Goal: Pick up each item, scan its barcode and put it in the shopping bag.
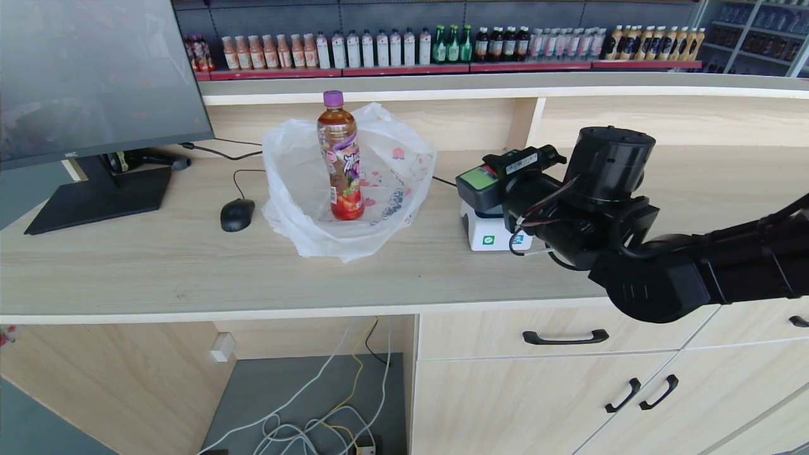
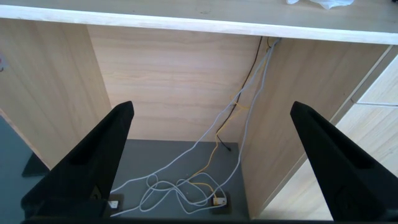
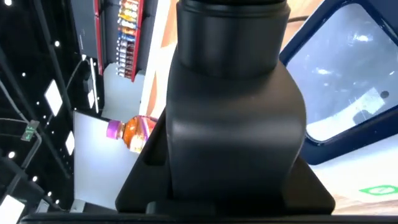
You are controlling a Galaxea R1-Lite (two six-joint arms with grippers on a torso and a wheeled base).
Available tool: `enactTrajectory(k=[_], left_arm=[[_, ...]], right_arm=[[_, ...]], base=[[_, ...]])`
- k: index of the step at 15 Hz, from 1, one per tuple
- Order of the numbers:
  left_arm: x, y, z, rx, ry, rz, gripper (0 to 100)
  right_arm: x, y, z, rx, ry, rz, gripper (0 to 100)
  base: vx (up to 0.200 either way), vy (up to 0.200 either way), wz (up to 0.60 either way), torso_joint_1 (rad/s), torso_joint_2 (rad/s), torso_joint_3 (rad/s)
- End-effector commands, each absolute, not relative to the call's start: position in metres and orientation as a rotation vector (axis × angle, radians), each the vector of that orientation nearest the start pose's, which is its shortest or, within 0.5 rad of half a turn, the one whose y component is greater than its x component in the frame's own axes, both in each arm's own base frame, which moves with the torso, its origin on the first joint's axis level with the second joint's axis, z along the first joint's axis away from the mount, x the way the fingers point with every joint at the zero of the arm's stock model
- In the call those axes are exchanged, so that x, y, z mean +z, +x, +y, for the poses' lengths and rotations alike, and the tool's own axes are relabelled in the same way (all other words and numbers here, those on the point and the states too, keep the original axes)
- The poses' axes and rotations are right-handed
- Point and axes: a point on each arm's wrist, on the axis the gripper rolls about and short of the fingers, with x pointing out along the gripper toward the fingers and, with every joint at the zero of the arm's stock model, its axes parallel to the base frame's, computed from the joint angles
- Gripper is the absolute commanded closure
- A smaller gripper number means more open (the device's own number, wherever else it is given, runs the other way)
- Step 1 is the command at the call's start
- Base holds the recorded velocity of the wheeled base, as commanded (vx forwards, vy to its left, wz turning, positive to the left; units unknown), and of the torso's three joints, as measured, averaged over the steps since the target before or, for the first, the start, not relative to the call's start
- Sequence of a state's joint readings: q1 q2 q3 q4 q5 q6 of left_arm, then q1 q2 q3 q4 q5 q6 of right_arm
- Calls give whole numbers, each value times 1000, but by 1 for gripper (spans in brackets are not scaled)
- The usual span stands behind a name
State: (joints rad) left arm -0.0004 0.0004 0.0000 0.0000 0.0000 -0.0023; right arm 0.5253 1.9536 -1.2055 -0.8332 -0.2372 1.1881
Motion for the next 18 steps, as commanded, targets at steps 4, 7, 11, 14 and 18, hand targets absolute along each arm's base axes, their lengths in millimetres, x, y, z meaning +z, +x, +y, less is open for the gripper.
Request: enactTrajectory(k=[4, 7, 11, 14, 18], left_arm=[[75, -23, 0, 0, -3, 0, 0], [75, -23, 0, 0, -3, 0, 0], [75, -23, 0, 0, -3, 0, 0], [75, -23, 0, -2, -3, 0, 0], [75, -23, 0, 0, -3, 0, 0]], right_arm=[[230, 374, 176, 239, 1273, 65, 100], [227, 390, 166, 183, 1268, 72, 100], [222, 395, 166, 172, 1266, 81, 100], [219, 398, 161, 157, 1275, 78, 100], [212, 401, 159, 137, 1271, 88, 100]], base=[[0, 0, 0, 0, 0, 0], [0, 0, 0, 0, 0, 0], [0, 0, 0, 0, 0, 0], [0, 0, 0, 0, 0, 0], [0, 0, 0, 0, 0, 0]])
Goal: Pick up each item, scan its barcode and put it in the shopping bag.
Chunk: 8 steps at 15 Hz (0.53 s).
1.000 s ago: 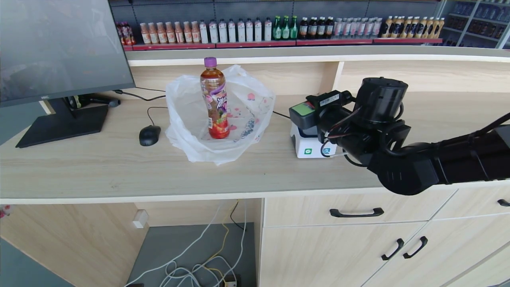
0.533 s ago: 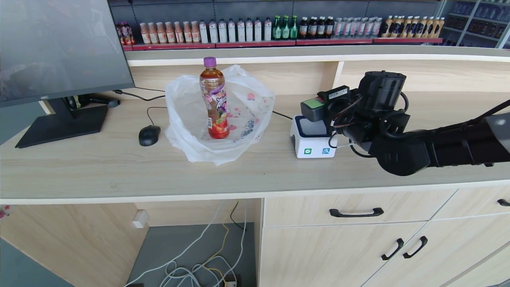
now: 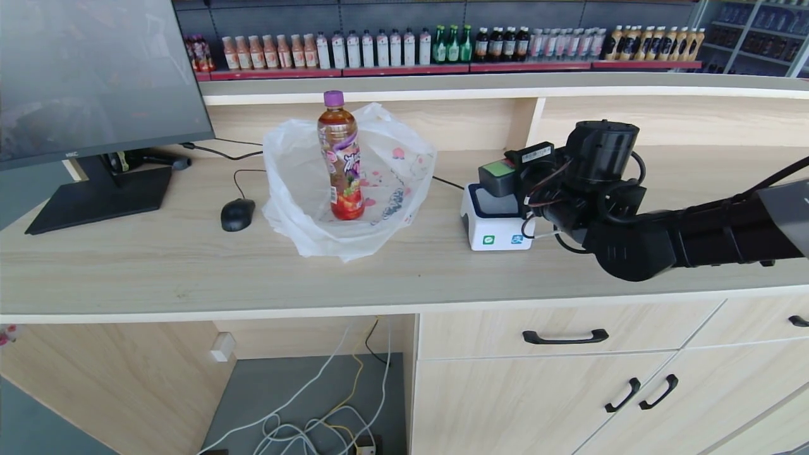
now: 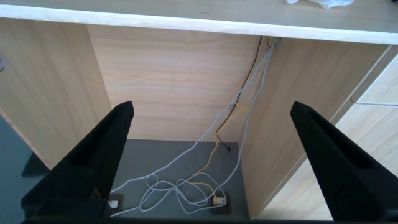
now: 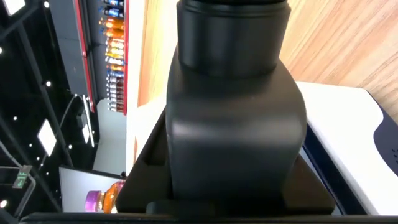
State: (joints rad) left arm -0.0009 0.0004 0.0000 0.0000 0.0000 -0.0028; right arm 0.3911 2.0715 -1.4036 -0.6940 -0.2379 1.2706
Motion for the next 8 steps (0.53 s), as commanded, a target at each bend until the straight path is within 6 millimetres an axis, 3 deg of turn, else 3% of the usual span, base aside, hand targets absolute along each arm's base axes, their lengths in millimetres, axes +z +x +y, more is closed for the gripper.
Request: enactTrajectory(k=[1, 8], left_arm=[[75, -23, 0, 0, -3, 0, 0], [75, -23, 0, 0, -3, 0, 0]], right_arm=[[208, 403, 159, 125, 1270, 88, 100], [198, 406, 154, 92, 1284, 107, 100]], base=[[0, 0, 0, 0, 0, 0], [0, 0, 0, 0, 0, 0]])
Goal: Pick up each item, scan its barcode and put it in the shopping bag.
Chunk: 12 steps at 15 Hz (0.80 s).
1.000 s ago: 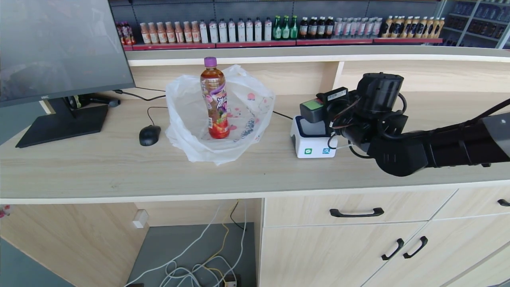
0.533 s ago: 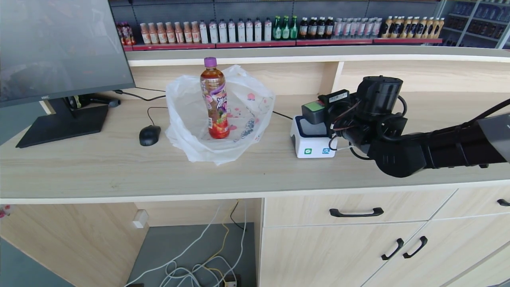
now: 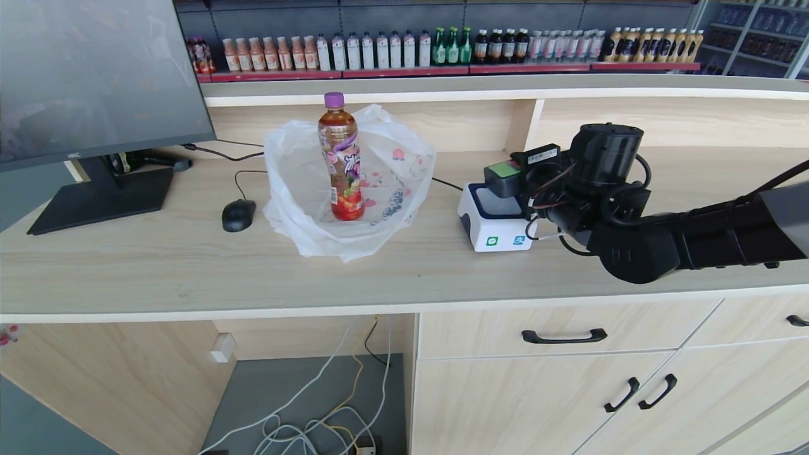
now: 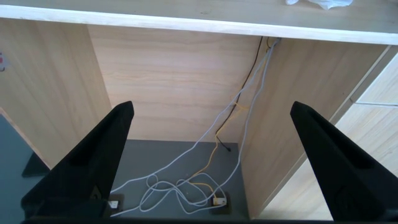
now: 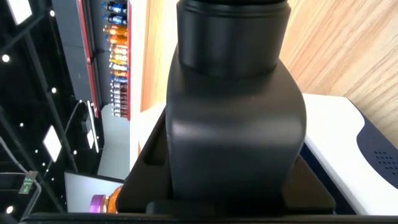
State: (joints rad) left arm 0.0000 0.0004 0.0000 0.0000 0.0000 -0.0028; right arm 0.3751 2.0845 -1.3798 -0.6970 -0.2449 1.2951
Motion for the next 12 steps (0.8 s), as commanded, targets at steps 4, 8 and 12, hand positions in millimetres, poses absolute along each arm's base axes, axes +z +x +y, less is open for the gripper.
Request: enactTrajectory(k=[4, 8, 12], left_arm=[[75, -23, 0, 0, -3, 0, 0], [75, -23, 0, 0, -3, 0, 0], [75, -23, 0, 0, -3, 0, 0]], right_arm=[[193, 408, 154, 86, 1280, 116, 100], [192, 408, 154, 86, 1280, 116, 100], [192, 408, 154, 86, 1279, 116, 100]], base=[[0, 0, 0, 0, 0, 0], [0, 0, 0, 0, 0, 0], [0, 0, 0, 0, 0, 0]])
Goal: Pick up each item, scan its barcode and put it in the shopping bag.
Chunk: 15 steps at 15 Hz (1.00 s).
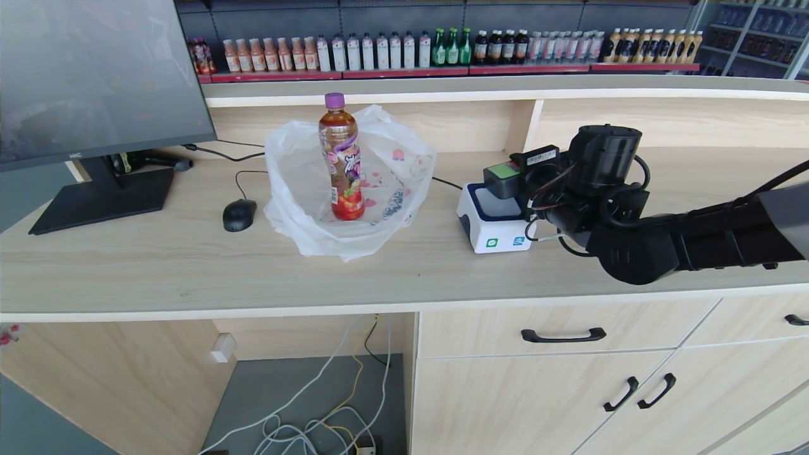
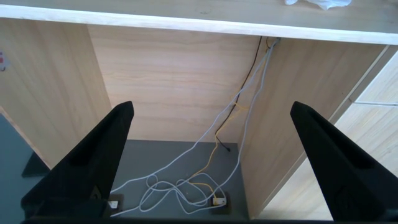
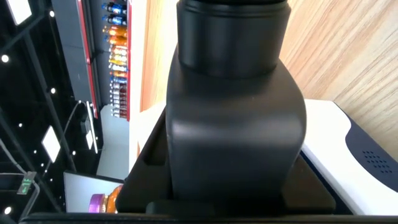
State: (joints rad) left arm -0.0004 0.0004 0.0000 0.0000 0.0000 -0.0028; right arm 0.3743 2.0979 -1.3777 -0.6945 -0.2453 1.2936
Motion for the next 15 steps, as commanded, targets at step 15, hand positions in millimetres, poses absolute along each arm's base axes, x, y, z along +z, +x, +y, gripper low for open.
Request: enactTrajectory(k=[15], left_arm=[[75, -23, 0, -2, -3, 0, 0]], right_arm=[[253, 366, 148, 178, 1308, 24, 100]], base=[[0, 0, 0, 0, 0, 0]])
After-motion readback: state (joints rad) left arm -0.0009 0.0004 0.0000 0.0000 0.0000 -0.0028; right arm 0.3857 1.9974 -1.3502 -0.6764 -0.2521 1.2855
